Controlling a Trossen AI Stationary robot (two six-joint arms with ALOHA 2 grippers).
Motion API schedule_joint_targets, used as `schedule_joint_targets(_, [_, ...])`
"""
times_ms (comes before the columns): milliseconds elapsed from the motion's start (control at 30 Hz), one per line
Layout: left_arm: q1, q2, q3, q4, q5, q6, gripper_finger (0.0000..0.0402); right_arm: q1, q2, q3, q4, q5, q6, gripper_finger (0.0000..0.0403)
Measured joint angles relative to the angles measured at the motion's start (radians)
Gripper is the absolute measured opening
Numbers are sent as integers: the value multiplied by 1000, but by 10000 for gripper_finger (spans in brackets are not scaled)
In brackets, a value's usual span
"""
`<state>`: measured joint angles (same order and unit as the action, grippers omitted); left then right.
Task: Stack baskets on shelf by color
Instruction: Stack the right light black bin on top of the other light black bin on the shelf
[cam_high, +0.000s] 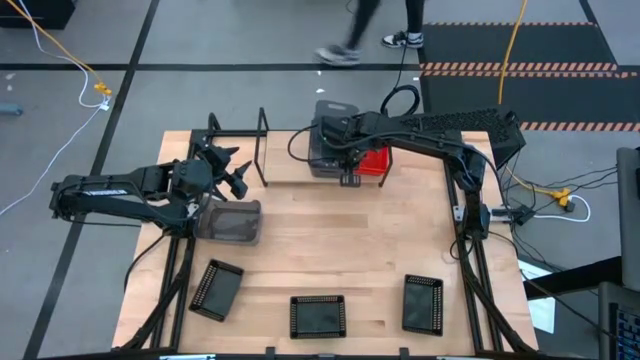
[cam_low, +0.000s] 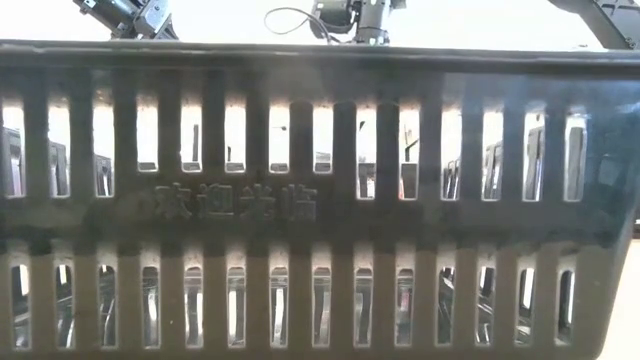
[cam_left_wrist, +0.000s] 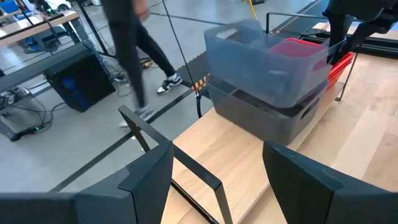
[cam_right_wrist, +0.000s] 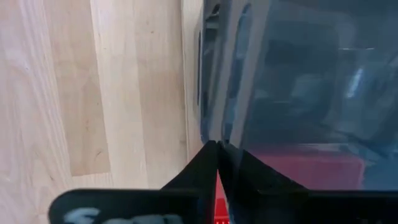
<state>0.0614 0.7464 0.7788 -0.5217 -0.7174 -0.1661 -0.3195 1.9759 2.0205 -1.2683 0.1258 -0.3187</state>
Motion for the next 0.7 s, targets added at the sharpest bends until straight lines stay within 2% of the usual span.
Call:
schedule_joint_targets(467, [0,0,0,-1,0,4,250,0,0,0,52,7,-70,111])
schedule_joint_targets(700, [0,0,0,-11,0,5,250,6,-8,0,29,113,-55,129])
